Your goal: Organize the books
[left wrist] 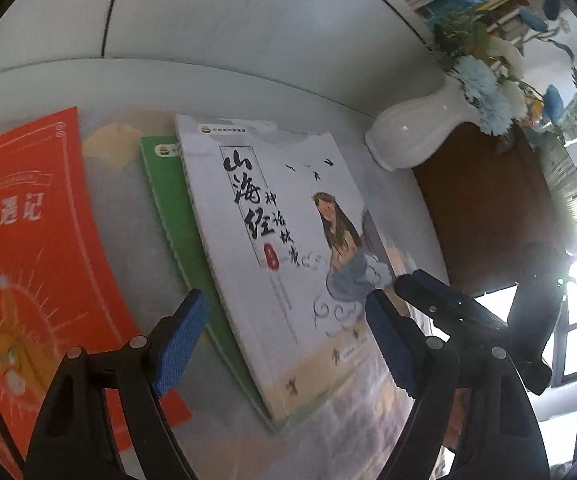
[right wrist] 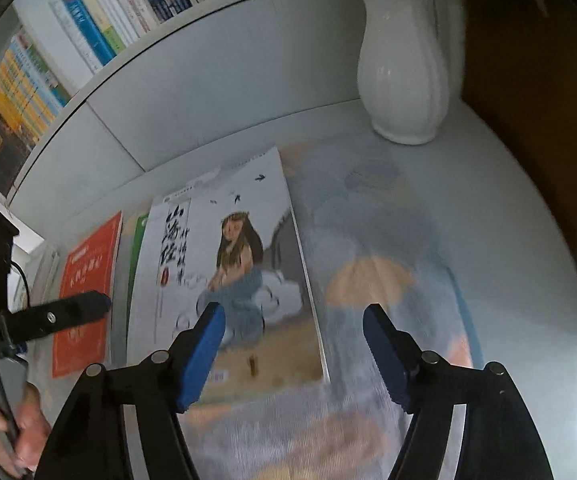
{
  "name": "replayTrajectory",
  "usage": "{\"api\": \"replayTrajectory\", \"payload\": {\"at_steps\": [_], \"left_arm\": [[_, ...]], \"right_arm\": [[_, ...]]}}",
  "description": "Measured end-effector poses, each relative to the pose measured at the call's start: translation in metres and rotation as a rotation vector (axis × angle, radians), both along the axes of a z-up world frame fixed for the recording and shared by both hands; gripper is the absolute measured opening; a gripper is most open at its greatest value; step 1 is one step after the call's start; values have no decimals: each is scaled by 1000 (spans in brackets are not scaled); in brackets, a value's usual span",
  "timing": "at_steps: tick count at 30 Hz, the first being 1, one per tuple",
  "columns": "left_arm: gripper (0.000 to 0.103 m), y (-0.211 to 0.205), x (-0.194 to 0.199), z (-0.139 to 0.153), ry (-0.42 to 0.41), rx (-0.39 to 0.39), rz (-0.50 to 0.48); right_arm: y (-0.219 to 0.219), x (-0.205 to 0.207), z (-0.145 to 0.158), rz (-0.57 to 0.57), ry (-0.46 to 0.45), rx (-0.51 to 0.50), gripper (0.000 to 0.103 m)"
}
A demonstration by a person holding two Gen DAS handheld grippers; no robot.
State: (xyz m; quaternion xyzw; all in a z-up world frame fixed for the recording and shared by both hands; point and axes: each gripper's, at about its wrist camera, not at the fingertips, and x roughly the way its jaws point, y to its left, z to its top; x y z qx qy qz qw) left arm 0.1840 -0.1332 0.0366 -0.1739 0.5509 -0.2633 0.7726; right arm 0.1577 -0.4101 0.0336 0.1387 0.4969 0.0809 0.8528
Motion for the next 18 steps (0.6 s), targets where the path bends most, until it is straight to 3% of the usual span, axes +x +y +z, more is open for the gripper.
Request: {"api": "replayTrajectory", "payload": {"at_steps": [5,10,18], "left_arm": [[79,-8,14,-13,22,-16,-39],[79,-3,20,-20,60,-101,-36],[79,0,-27,-12,58,-68,-119]], "right_arm": [[9,25,-17,34,32,1,70],[27,30,-22,93,46,-39,70],[53,4,-6,176,22,-138,70]]}}
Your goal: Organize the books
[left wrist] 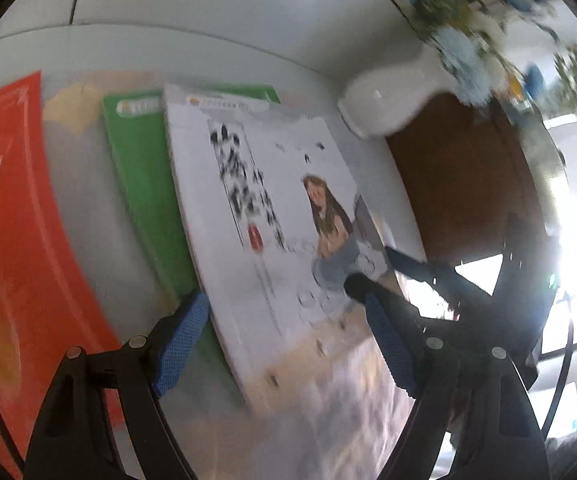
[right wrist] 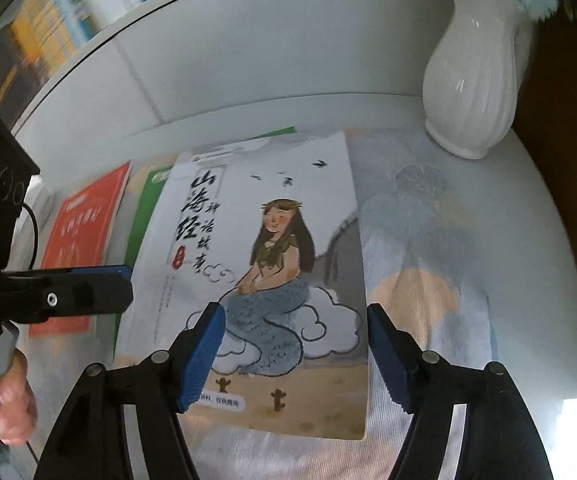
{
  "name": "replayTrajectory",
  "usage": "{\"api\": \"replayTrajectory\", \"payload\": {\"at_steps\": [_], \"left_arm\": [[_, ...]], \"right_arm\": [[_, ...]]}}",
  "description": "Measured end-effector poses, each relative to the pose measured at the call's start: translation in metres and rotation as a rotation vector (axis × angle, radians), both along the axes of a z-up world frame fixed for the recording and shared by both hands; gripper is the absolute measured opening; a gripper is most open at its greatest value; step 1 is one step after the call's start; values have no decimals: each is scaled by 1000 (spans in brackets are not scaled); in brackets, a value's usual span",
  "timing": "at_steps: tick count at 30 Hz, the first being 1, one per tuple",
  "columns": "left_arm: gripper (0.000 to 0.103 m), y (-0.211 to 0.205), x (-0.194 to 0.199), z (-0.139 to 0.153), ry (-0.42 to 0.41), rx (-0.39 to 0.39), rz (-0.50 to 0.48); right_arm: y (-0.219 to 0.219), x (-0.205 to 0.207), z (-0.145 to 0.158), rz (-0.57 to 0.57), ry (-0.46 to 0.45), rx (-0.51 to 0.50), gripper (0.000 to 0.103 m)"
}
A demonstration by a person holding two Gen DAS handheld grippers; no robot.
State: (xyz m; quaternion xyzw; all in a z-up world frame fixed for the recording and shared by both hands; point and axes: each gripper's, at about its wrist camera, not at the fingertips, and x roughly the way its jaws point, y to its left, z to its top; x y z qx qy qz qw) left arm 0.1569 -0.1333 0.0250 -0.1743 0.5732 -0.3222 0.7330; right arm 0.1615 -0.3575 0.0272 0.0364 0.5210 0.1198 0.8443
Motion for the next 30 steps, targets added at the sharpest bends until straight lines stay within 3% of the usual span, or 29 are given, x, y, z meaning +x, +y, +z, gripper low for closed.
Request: {"api": "replayTrajectory", "payload": {"at_steps": [3,7,12,15,19,20,21,22,23,27,30], "left_arm": [[79,12,-38,1,5,30,-21],[79,30,-73,-5,59,4,0],[79,43,-79,14,0,33,42],[79,41,-56,21,-53,104,75],[79,27,-36,0,12,127,56],[75,21,-37,-6,29,124,39],[71,15,-41,-9,40,111,23],[70,12,-46,-9,38,114,14],[70,10,-55,-7,10,126,9],[70,18,-88,-1,1,102,-21],[70,36,-129,0,19,114,-17]], "right_arm": [[10,-27,5,5,11,11,71],[28,-76,-6,32,39,-20,72],[8,-116,-14,-36,103,101,71],[-5,-113,-13,-80,123,124,71],[-10,-96,-19,-126,130,162,72],[-8,-91,-18,-128,118,154,71],[-5,-86,-18,-126,111,151,71],[-2,-84,-16,-118,105,159,60],[2,-85,-14,-106,99,163,58],[16,-99,-11,-61,65,57,57],[19,-120,-9,-19,88,108,56]]}}
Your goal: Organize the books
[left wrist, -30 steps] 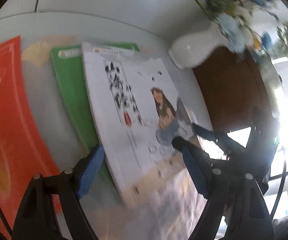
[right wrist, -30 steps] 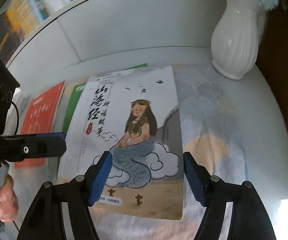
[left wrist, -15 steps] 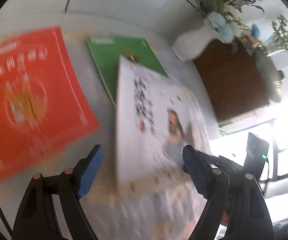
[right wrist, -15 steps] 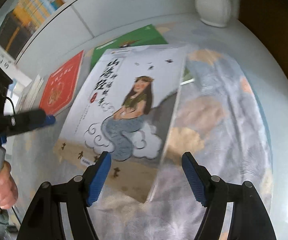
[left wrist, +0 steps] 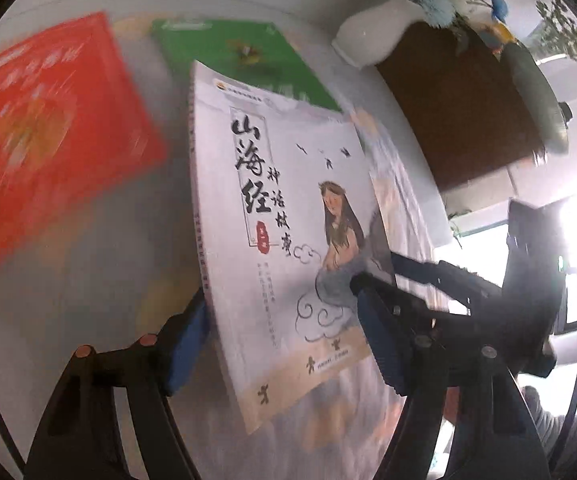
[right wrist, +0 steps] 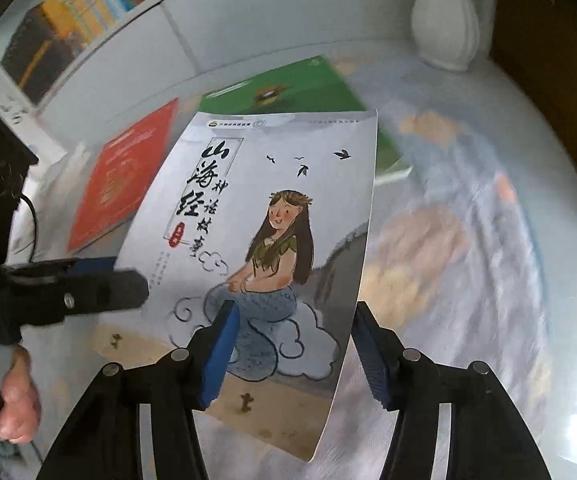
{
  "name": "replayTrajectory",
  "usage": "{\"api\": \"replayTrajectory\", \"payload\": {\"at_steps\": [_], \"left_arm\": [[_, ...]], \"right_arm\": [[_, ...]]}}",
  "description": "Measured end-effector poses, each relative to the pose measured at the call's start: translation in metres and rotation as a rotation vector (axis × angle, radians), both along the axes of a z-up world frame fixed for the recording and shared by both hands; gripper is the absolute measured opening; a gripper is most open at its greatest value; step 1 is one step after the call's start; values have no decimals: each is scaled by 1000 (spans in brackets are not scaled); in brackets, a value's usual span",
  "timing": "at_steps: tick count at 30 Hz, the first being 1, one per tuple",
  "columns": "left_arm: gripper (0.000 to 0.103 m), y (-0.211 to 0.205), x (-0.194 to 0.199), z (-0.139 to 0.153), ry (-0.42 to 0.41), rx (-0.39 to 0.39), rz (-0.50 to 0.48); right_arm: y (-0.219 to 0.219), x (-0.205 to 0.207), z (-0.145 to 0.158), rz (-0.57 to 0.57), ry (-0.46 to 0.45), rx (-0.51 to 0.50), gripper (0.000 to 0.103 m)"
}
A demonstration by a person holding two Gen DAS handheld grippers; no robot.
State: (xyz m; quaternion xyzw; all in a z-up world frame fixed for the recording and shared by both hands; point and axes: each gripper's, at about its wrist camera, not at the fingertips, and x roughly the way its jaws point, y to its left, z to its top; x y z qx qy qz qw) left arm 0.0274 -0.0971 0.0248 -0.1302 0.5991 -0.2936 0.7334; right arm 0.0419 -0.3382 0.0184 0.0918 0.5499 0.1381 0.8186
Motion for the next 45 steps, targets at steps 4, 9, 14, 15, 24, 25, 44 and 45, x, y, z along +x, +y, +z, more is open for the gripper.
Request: {"api": "replayTrajectory", "payload": {"at_steps": [4,9,14,15,24,25,44,45], "left_arm": [[70,22,-58,-11,56,17,-13],[69,37,-93,-9,17,114,26],[69,57,-99,-5,-23,159,109],[69,58,-100,-8,-18,163,110],[76,56,-104,-13,-8,132,143],[78,56,-104,-14,-5,125,148],[55,41,-107,-21,20,-32,162],[54,39,-108,-20,5,-20,162]], "right_arm": [[20,-36,-2,76,28,-12,59],[38,-80,-4,119,3,-111,67],[23,-104,-8,36,-38,-281,94],[17,-108,-10,19,-39,-288,102],[-10,-121,-16,-83,29,-165,103],[-10,-120,-16,-82,39,-170,103],[-5,-123,-5,-60,5,-48,99],[-4,-121,-4,-57,2,-23,93]]}}
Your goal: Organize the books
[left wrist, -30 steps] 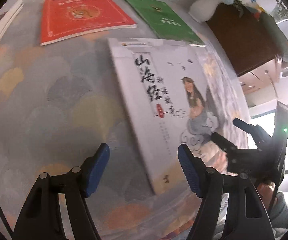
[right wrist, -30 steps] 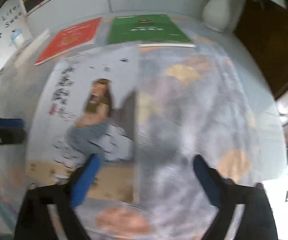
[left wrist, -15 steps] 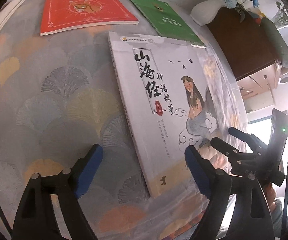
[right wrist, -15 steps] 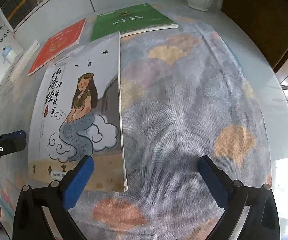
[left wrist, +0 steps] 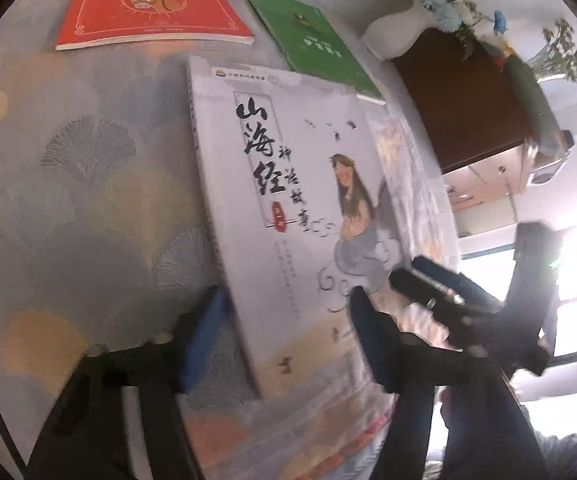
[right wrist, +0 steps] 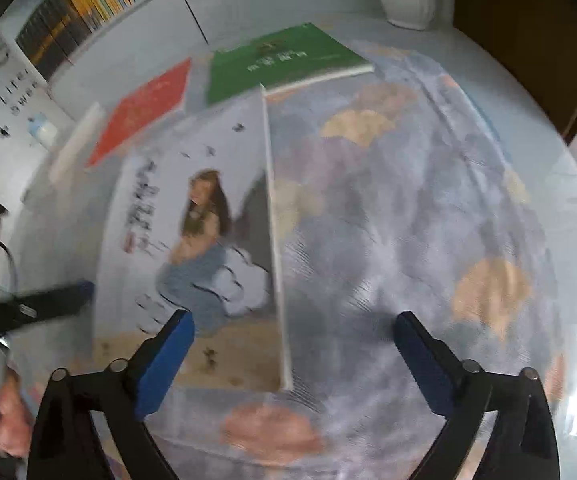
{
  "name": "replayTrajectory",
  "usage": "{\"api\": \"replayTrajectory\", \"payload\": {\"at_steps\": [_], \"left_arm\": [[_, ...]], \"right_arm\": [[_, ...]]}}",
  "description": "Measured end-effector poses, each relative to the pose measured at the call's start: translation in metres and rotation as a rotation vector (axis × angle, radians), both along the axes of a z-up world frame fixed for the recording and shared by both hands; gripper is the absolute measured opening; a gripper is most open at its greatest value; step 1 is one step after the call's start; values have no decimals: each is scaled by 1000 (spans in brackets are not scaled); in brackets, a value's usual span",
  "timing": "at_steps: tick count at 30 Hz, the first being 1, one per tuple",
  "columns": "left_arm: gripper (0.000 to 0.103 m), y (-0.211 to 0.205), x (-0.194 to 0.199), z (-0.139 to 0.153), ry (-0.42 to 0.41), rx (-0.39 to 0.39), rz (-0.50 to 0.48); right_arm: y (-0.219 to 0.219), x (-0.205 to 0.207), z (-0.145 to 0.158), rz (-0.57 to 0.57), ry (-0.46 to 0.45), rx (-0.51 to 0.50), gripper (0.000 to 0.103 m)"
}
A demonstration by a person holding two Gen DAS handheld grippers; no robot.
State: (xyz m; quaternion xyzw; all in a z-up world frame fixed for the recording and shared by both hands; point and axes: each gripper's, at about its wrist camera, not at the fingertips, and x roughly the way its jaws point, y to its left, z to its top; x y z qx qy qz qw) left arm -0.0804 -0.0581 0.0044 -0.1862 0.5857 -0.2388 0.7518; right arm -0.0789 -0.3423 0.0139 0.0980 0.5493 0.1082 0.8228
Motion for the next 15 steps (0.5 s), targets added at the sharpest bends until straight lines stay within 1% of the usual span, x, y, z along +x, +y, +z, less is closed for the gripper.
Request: {"api": "replayTrajectory", "payload": {"at_steps": [1,2,3,5,7,8,9,11,13,15], "left_arm": [[49,-1,-1,1,-12,10,-1],[45,-2,-1,1,-8,3,-1],[44,0,-1,0,2,-20,-3],[41,2,0,2,22,-92,-7],[41,6,-2,14,-4,-151,-5],[41,9,-3,20,-12,-198,-2],[41,11,-2,22,-12,-241,6],[41,16,2,21,1,-301,36],[41,16,6,15,6,-296,54],[39,6,9,5,12,-220,47]], "right_arm": [[2,2,1,5,-5,12,84],[5,4,3,14,-12,16,80],[10,6,3,27,-15,20,73],[17,6,4,43,-24,3,72],[23,4,3,59,-36,-19,72],[23,3,2,63,-39,-24,72],[22,2,2,63,-44,-19,72],[18,2,1,48,-45,15,72],[13,2,0,25,-43,55,72],[9,2,-1,1,-43,82,72]]}}
